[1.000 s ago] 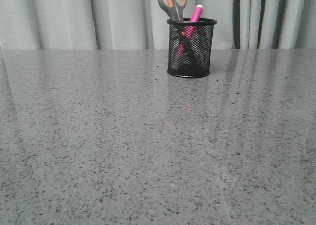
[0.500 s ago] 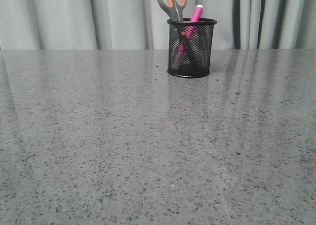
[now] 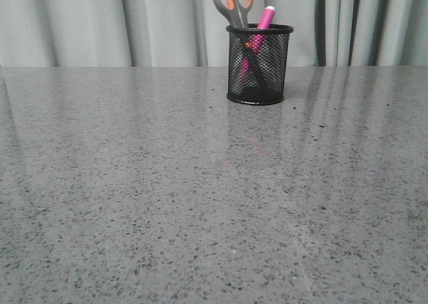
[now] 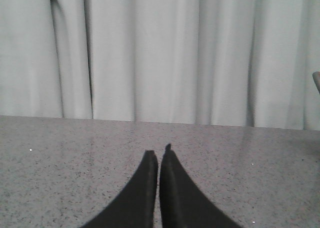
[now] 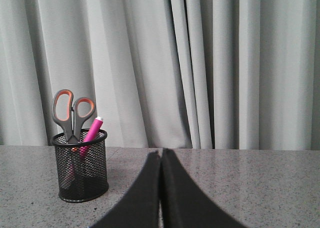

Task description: Put pen and scissors into bin

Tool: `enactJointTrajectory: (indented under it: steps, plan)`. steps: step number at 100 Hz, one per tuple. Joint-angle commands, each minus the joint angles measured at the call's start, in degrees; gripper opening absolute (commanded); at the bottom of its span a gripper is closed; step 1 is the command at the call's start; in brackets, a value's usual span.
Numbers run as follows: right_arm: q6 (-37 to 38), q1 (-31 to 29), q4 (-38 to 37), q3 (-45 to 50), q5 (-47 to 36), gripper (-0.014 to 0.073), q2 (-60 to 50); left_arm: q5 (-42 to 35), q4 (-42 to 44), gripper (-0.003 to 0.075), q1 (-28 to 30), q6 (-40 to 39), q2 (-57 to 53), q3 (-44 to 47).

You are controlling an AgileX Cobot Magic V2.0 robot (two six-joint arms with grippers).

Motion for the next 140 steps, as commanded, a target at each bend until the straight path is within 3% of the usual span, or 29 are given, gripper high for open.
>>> enactJointTrajectory:
  steps: [1,3,10,29,69,140]
  plan:
    - [-0.35,-0.33,-0.92,-1.53,-3.72,-0.0076,0.31,-2.93,25.80,-0.0019,-0.47,-24.25,0.60,-1.54]
    - [-0.35,-0.33,-0.92,-1.53,-3.72,-0.0076,0.31,-2.93,32.62,-0.0019,-0.47,-30.45,0.60,-1.54]
    - [-0.35,-0.33,-0.92,-1.53,-3.72,-0.0076,0.31,-2.59,43.48,-0.0019,-0.47,-41.08,0.60,-0.95]
    - [-0.35,-0.33,-0.92,-1.53,-3.72,-0.0076,0.31,-2.99,50.68,-0.0019,-0.47,-47.60,0.60,3.11]
    - [-0.35,-0.33,-0.92,-1.53,-3.72,-0.0076,0.31,-5.05,51.64,-0.0019,-0.11,-48.85,-6.63,10.39]
    - [-0.35,-0.33,-0.92,-1.53,-3.70,-0.0076,0.31,-3.90,51.50,-0.0019,-0.08,-48.85,-6.53,10.34]
